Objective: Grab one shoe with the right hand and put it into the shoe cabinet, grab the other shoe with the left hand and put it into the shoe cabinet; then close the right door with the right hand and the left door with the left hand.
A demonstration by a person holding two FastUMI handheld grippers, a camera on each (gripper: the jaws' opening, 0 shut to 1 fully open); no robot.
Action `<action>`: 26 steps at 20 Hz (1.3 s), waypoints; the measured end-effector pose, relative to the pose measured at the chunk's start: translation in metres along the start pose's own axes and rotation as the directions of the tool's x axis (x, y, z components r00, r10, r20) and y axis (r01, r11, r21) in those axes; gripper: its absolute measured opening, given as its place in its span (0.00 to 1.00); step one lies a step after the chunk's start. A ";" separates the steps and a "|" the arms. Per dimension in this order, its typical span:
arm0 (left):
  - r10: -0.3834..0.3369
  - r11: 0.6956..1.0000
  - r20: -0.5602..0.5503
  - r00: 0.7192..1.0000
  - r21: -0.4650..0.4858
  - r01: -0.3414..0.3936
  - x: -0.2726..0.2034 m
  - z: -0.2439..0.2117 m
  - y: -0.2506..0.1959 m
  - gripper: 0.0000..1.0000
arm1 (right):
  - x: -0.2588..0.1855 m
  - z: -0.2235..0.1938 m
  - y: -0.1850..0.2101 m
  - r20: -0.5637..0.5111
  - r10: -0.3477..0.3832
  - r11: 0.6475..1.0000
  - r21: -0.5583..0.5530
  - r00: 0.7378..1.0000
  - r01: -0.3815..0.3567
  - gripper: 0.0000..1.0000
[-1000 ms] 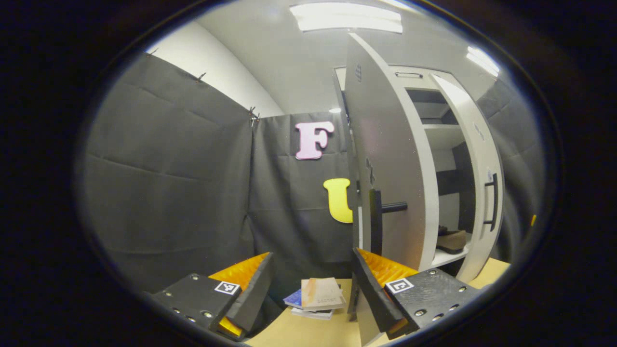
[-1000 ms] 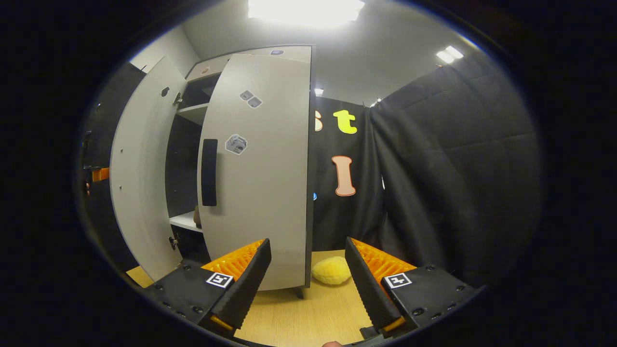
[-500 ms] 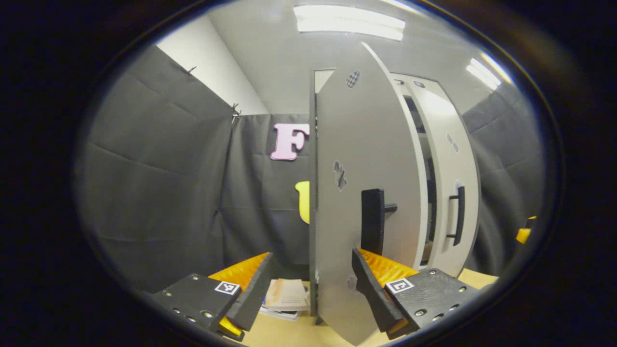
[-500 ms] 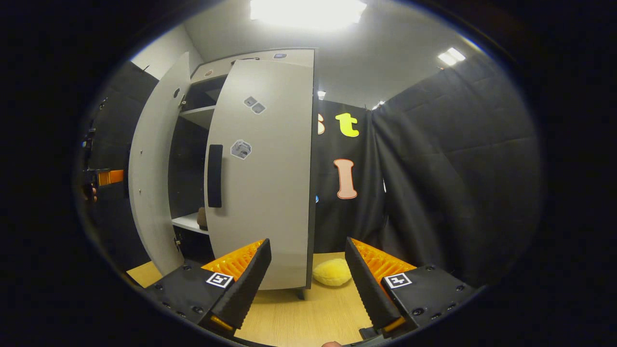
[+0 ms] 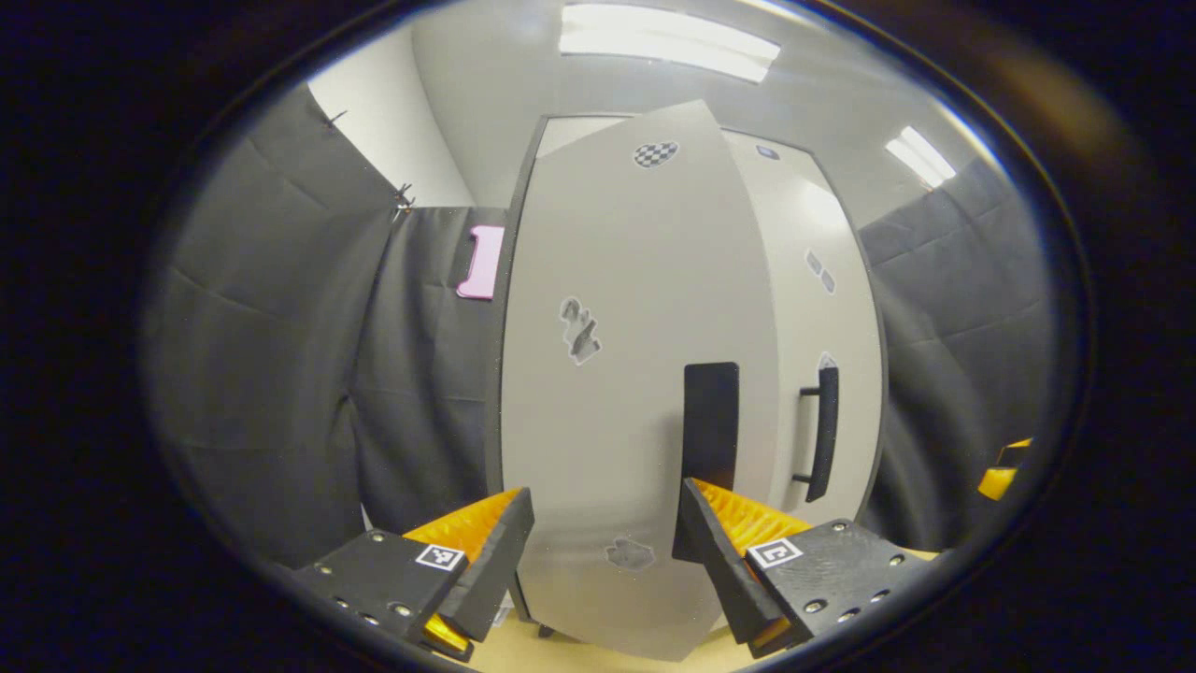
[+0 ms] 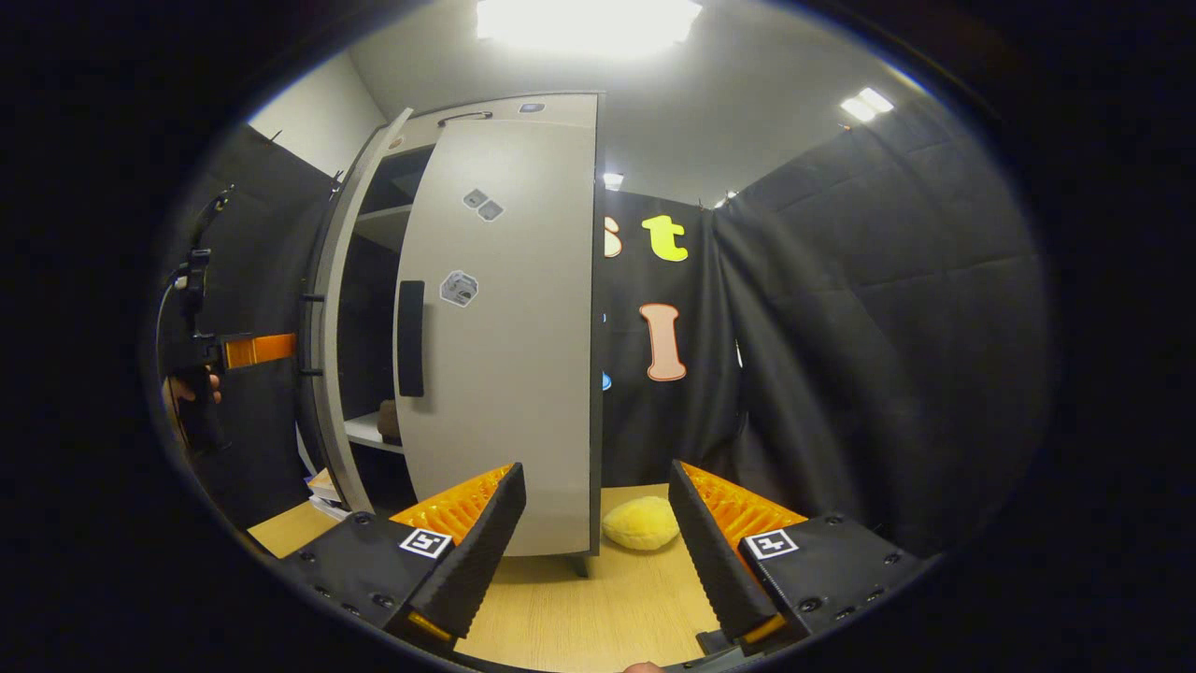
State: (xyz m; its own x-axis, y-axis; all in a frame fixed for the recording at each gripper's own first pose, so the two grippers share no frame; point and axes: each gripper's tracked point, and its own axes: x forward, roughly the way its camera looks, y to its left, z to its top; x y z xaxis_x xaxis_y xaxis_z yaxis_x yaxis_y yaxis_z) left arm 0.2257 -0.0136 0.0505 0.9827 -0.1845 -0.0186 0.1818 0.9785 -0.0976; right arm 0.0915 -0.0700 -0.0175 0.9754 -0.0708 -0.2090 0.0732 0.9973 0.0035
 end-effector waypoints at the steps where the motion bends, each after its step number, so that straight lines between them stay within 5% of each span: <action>1: -0.001 1.000 0.001 1.000 0.001 0.001 0.001 0.001 -0.003 1.00 | 0.001 -0.001 0.001 0.001 0.005 1.000 0.003 1.000 -0.005 0.97; 12: 0.024 0.998 0.032 0.999 0.063 -0.026 -0.050 0.024 0.015 1.00 | -0.007 0.025 0.023 0.068 0.101 0.995 -0.003 0.993 -0.101 0.98; 14: 0.035 0.997 0.029 0.999 0.061 -0.037 -0.075 0.026 0.024 0.93 | -0.016 0.034 0.038 0.088 0.117 0.993 -0.013 0.989 -0.116 0.98; 20: 0.082 0.996 0.000 0.997 0.039 -0.082 -0.131 0.009 0.044 1.00 | -0.039 0.042 0.054 0.116 0.146 0.989 -0.028 0.982 -0.144 0.98; 21: 0.092 0.995 -0.007 0.996 0.040 -0.092 -0.138 0.005 0.049 0.86 | -0.041 0.041 0.057 0.117 0.149 0.989 -0.025 0.982 -0.147 0.98; 22: 0.101 0.994 -0.012 0.995 0.044 -0.100 -0.145 0.002 0.052 0.86 | -0.043 0.041 0.058 0.120 0.150 0.989 -0.023 0.981 -0.149 0.98; 23: 0.106 0.993 -0.015 0.994 0.048 -0.106 -0.151 0.000 0.055 1.00 | -0.047 0.041 0.059 0.124 0.150 0.989 -0.024 0.981 -0.149 0.97; 26: 0.113 0.992 -0.026 0.993 0.060 -0.111 -0.171 -0.010 0.057 1.00 | -0.056 0.037 0.057 0.136 0.134 0.991 -0.041 0.982 -0.130 0.97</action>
State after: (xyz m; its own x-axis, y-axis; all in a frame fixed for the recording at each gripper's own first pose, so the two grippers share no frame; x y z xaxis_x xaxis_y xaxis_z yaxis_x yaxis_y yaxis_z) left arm 0.0676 0.0732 0.0379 0.9956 -0.0753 -0.0553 0.0735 0.9967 -0.0350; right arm 0.0488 -0.0098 0.0301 0.9955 0.0616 -0.0717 -0.0625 0.9980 -0.0099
